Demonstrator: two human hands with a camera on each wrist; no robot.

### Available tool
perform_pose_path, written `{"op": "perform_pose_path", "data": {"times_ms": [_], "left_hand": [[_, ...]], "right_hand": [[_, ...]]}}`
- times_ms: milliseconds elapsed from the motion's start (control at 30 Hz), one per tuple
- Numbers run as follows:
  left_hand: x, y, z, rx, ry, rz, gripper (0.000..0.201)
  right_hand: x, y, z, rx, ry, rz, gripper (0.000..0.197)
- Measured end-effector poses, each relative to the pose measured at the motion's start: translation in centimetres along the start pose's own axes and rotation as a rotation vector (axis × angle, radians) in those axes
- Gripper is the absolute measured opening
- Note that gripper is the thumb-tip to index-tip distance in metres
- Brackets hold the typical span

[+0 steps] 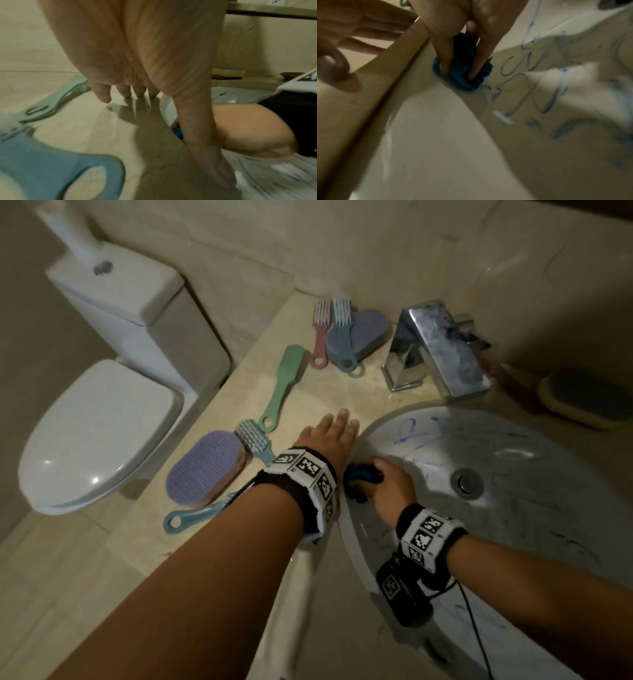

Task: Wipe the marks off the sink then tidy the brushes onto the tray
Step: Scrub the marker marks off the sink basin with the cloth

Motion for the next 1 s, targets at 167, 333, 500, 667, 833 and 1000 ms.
{"op": "perform_pose_path", "data": {"times_ms": [167, 333, 500, 667, 833, 1000], "left_hand": [[0.8, 0.8, -0.6, 0.063, 0.023, -0.076, 0.15], [1.3, 1.1, -0.5, 0.085, -0.022, -0.093, 0.157], [1.3, 0.7, 0.1, 0.085, -0.005, -0.049, 0.156], [0.8, 0.5, 0.3, 0.047, 0.024, -0.022, 0.15], [1.0, 0.4, 0.5, 0.046, 0.013, -0.018, 0.137], [0.7, 0.4, 0.6, 0.048, 0.039, -0.01, 0.143]], "right_hand": [[1.1, -0.1, 0.7, -0.031, -0.042, 0.015, 0.026], [4.2, -1.1, 4.0, 0.082, -0.393, -0.059, 0.025], [2.8, 0.5, 1.9, -0.005, -0.138, 0.05, 0.032], [4.9, -1.9, 6.3, 0.221, -0.547, -0.138, 0.017], [3.5, -1.0, 3.1, 0.049, -0.342, -0.045, 0.022], [5.6, -3.1, 9.6, 0.049, -0.647, -0.208, 0.027]]}}
Point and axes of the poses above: each hand's wrist, its own x-axis towards the middle knuckle, its own z-axis out of the back of the hand, y = z × x, the point moved 7 cm from there along x, towards the middle knuckle, and after that the axes turned 14 degrees about z, right-handed, at the moved point
